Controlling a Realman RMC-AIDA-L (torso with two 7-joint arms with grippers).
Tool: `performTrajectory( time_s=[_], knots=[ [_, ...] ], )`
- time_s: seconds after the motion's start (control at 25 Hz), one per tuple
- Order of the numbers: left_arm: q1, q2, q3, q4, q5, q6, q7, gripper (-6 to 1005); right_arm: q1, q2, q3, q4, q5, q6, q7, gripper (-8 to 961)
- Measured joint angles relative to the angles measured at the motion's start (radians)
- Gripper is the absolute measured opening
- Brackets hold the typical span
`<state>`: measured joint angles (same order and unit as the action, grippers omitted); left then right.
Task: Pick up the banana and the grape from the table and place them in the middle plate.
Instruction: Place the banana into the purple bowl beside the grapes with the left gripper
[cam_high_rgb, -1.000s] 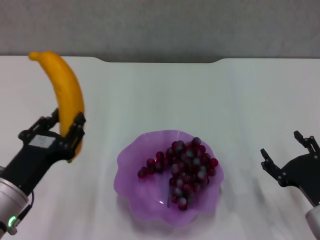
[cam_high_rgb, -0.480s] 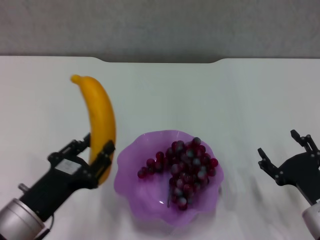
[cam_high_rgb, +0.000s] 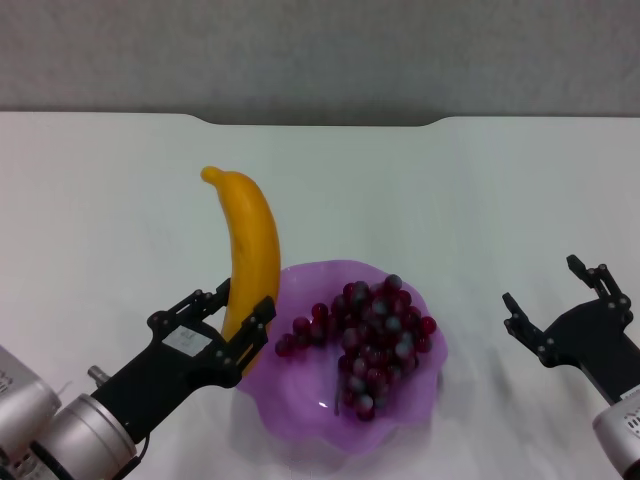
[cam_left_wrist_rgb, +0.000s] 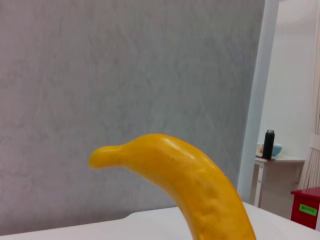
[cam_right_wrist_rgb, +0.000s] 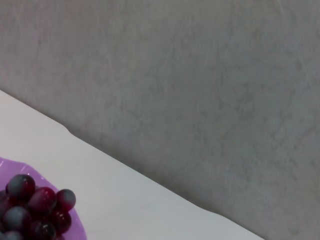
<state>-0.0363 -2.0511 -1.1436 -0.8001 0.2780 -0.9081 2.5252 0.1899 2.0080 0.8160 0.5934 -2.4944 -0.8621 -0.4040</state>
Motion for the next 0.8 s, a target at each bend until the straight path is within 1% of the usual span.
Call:
performTrajectory(
  time_s=[0.16,0.52,0.8],
  knots=[
    [-0.026,-0.001,0.012,0.016,-0.013,0.008,0.008,483,0.002,0.000,0.000,0.003,-0.002,0.000,0.000,897],
    [-0.037,-0.001,0.092,0.018,-0.105,0.020,0.058,482,0.013,0.000,-0.003,0.005,-0.005,0.000,-0.002,897],
    [-0.084,-0.003,0.153,0.053,-0.131,0.041,0.087,482,0.026,0.000,-0.014,0.012,-0.005,0.000,-0.006,897]
  ],
)
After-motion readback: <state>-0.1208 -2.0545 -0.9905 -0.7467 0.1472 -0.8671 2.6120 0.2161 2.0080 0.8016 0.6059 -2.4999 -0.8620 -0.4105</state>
